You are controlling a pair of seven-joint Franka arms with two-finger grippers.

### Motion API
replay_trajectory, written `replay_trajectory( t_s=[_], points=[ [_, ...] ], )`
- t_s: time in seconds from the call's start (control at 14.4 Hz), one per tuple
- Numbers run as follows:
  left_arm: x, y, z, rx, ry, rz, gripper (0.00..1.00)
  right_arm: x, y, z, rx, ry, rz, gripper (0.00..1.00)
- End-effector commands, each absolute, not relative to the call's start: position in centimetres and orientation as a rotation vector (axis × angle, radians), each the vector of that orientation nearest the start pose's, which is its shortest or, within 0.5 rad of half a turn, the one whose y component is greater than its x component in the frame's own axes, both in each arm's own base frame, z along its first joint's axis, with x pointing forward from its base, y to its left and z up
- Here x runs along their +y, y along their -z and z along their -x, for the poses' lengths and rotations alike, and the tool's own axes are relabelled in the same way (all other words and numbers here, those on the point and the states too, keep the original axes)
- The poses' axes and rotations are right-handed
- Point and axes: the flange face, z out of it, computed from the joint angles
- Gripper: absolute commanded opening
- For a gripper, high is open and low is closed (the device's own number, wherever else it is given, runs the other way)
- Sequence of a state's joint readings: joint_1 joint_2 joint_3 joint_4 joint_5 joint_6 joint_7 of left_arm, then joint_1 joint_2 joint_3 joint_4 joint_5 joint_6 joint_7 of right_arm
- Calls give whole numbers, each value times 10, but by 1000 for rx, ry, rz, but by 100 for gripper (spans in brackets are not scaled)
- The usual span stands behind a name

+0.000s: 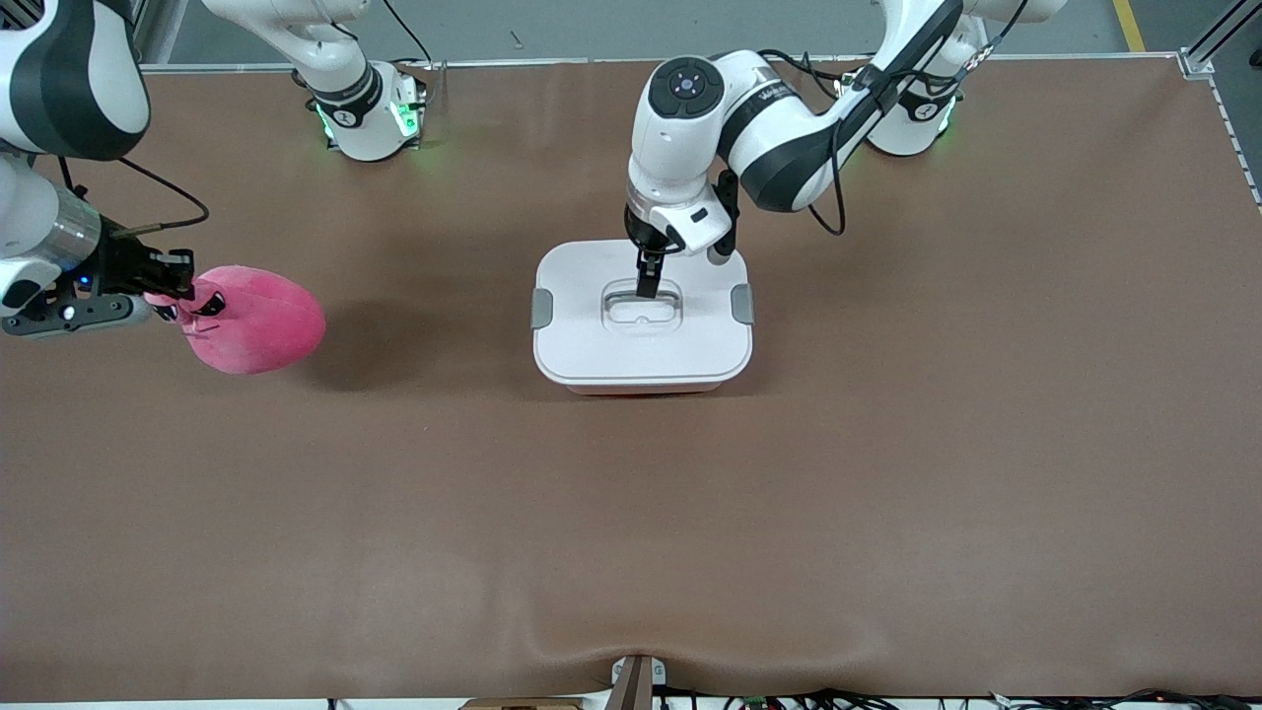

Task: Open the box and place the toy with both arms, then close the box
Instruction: 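Grasp the white lid handle with the left gripper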

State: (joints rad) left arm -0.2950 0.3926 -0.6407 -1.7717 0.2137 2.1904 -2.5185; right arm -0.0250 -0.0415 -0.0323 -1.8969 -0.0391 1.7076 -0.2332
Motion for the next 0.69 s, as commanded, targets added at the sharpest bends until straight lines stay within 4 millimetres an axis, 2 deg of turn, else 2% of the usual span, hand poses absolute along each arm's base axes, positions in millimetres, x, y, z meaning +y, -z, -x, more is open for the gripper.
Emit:
replay_trajectory(
  t_s=[0.0,0.14,0.28,0.42,0.62],
  points=[
    [-502,-386,-428,-2331,-69,2268,87,-26,-523,-530,-324,-239,3124,0],
    [-507,-379,-434,-2396,-54,2212,85,-22,-538,-533,-325,-217,3129,0],
    [-508,-368,-438,-2420,1,2188,83,-20,-542,-536,-339,-201,3130,0],
    [-513,-362,-433,-2412,9,2188,75,-13,-553,-539,-363,-165,3133,0],
    [-517,-358,-435,-2415,-12,2194,63,-5,-552,-540,-375,-167,3131,0]
  ],
)
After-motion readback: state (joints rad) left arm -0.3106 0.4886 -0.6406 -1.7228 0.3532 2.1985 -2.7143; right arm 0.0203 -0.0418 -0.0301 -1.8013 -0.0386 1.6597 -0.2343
